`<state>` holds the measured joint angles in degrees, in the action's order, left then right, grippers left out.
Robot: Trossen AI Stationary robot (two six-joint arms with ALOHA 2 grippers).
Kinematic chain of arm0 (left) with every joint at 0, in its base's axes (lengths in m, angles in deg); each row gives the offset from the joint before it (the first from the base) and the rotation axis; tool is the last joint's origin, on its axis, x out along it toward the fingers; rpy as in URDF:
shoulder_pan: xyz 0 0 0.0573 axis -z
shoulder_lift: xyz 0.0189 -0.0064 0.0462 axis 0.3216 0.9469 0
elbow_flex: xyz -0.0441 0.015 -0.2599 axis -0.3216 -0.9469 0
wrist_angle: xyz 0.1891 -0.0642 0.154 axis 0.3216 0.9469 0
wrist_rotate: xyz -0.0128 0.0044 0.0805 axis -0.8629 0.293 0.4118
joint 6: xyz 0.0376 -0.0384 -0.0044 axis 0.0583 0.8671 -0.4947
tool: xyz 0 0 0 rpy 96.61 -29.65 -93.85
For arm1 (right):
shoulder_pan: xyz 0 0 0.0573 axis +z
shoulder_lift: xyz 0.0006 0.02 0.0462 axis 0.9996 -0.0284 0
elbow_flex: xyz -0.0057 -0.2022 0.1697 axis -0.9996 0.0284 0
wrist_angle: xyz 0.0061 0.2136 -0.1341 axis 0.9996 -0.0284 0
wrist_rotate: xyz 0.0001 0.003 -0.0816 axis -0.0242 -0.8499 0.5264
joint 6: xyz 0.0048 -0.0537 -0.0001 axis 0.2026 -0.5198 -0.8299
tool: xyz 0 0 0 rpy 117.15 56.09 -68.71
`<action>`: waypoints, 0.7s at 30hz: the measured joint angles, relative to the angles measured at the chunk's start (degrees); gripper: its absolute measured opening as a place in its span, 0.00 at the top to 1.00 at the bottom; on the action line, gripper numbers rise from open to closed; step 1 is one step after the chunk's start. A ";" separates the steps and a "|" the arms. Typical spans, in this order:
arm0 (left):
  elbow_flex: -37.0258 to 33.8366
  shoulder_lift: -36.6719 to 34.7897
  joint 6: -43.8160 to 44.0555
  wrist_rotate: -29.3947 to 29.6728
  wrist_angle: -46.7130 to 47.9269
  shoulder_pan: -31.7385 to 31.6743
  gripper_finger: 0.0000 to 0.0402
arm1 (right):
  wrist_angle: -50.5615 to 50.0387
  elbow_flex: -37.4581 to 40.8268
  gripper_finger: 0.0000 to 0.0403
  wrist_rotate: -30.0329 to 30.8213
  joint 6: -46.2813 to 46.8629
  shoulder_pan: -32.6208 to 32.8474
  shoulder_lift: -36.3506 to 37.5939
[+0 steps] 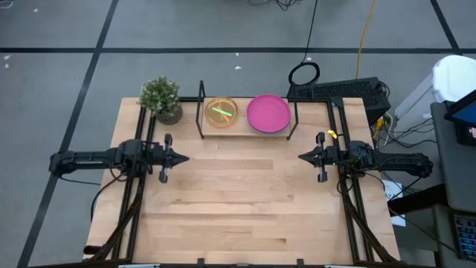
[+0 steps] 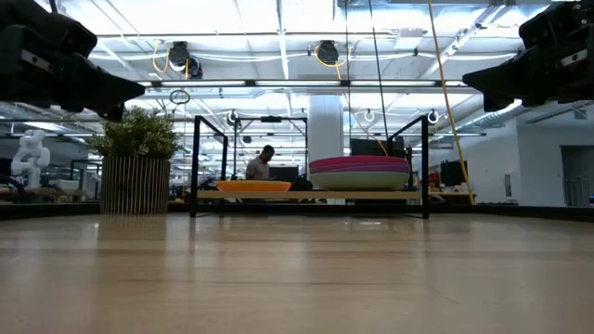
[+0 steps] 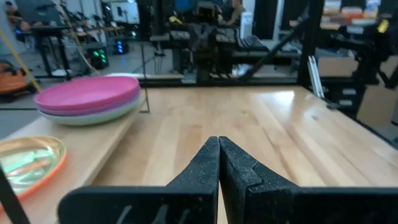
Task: Place and stack plates onto a shelf
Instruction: Return to Home Position
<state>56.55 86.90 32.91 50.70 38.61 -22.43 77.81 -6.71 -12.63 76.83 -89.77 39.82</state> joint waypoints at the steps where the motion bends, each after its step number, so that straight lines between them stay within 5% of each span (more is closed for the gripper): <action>1: 0.00 -0.02 0.23 0.00 -0.51 -0.41 0.99 | 0.00 0.00 1.00 0.00 0.00 0.01 0.00; 21: 1.27 -6.62 4.94 0.45 5.15 -2.31 0.99 | 0.01 0.01 1.00 0.00 0.01 0.00 0.00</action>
<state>57.82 80.27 37.86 51.16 43.76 -24.73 77.82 -6.70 -12.63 76.83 -89.77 39.82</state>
